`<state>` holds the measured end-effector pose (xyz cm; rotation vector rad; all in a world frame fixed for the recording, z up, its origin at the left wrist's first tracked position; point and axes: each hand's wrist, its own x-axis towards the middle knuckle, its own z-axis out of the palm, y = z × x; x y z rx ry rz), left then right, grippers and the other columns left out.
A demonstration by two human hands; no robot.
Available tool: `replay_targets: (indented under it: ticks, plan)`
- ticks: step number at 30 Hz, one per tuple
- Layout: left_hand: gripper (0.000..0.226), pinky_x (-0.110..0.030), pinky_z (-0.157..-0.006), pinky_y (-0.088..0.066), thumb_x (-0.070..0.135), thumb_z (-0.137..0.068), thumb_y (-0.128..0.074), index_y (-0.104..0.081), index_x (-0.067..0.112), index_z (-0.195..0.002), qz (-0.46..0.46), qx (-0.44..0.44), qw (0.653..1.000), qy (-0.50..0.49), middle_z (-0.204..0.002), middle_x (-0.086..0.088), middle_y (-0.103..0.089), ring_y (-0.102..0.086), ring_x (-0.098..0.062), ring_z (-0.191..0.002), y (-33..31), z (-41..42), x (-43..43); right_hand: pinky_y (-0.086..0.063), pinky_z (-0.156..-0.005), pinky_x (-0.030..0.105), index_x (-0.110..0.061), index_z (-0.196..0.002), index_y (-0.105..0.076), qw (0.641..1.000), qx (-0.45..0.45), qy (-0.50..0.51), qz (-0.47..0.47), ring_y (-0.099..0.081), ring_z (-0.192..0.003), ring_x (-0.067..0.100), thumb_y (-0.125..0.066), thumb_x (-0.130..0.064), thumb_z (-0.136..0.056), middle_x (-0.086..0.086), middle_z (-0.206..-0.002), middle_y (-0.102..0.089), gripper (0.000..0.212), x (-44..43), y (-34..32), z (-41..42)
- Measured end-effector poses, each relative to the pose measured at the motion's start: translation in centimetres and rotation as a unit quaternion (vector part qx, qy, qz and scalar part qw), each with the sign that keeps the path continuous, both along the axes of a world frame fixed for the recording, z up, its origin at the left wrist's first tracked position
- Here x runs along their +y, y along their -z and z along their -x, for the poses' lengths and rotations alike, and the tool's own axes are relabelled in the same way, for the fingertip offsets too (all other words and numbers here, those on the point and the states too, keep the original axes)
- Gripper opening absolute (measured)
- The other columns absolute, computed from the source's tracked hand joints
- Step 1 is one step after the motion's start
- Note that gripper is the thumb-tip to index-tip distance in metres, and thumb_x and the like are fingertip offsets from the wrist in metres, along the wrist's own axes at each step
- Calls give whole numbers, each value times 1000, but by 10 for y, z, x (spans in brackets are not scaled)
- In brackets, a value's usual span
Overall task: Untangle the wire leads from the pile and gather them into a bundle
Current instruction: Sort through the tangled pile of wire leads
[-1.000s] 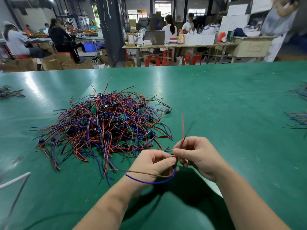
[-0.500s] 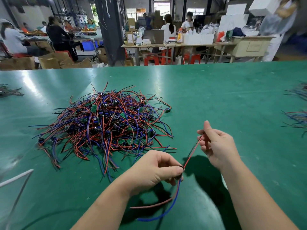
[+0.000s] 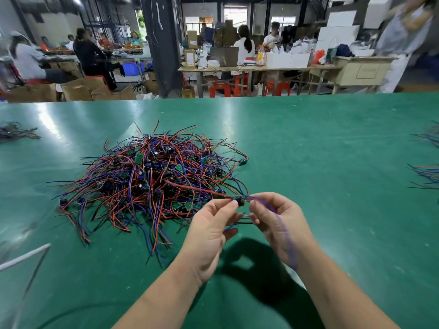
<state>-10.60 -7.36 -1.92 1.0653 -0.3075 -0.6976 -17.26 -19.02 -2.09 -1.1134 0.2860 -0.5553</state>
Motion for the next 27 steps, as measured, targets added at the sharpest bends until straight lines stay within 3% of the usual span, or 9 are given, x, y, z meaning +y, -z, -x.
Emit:
replay_targets:
  ticks: [3,6,10,12,15,18,21,23,27]
  plan:
    - [23,-21,-64,-43,30,-67,-76,-60,20,-79,-35,-81,996,-5,-72,11,-66,-59,-3,-67,5,11,-3,-45,-50,16,-11,-62,-74,996,-19,3,-88,-57,-53,8,-78,-18,-48,1,-60,-65,17,-3,-4,2]
    - [24,-15,-62,-45,20,-70,-80,-57,17,-77,-21,-170,984,-39,-66,9,-65,-57,-3,-62,10,15,-4,-46,-49,16,-9,-62,-73,996,-4,10,-90,-59,-54,9,-75,-14,-55,4,-60,-65,9,-2,-8,3]
    - [5,-18,-71,-48,21,-80,-70,-67,23,-84,-106,-388,916,3,-81,11,-71,-62,-3,-72,16,13,1,-45,-44,17,-6,-67,-67,993,2,35,-111,-55,-50,9,-67,-14,-65,6,-61,-63,8,-9,-12,5]
    - [5,-20,-67,-51,16,-88,-67,-69,20,-88,-101,-334,937,6,-83,6,-73,-64,-4,-69,13,14,1,-43,-42,16,-5,-72,-63,995,15,38,-91,-54,-48,8,-68,-15,-65,5,-60,-63,12,-15,-15,8]
    - [32,-24,-50,-52,38,-78,-62,-71,9,-86,-81,-124,988,42,-75,-8,-73,-64,-14,-56,5,13,0,-38,-40,15,-7,-67,-64,998,62,17,3,-50,-44,8,-73,-12,-63,4,-55,-60,11,-19,-13,12]
    - [28,-25,-52,-53,33,-66,-73,-75,6,-76,-101,-108,987,68,-71,-10,-71,-64,-16,-53,5,13,1,-36,-43,18,-9,-59,-67,987,109,-36,111,-48,-45,10,-74,-4,-72,6,-53,-59,15,-17,-7,13]
    - [8,-23,-50,-53,9,-76,-74,-71,1,-73,-123,-88,986,69,-61,-11,-67,-63,-14,-49,6,14,0,-35,-45,19,-9,-58,-68,972,155,-32,173,-45,-48,11,-74,-9,-78,7,-55,-58,20,-18,-3,12]
    - [8,-22,-48,-52,2,-79,-71,-68,1,-71,-141,-89,983,81,-59,-12,-67,-63,-15,-49,5,13,1,-35,-43,18,-7,-60,-67,975,166,8,149,-46,-46,11,-73,-9,-79,8,-56,-60,20,-22,-4,11]
    - [18,-26,-53,-50,5,-79,-73,-71,10,-62,-179,-132,957,188,-65,-12,-68,-64,-18,-53,3,16,4,-38,-40,14,-3,-70,-63,982,149,115,11,-51,-42,5,-68,-4,-82,3,-54,-63,13,-46,-9,14]
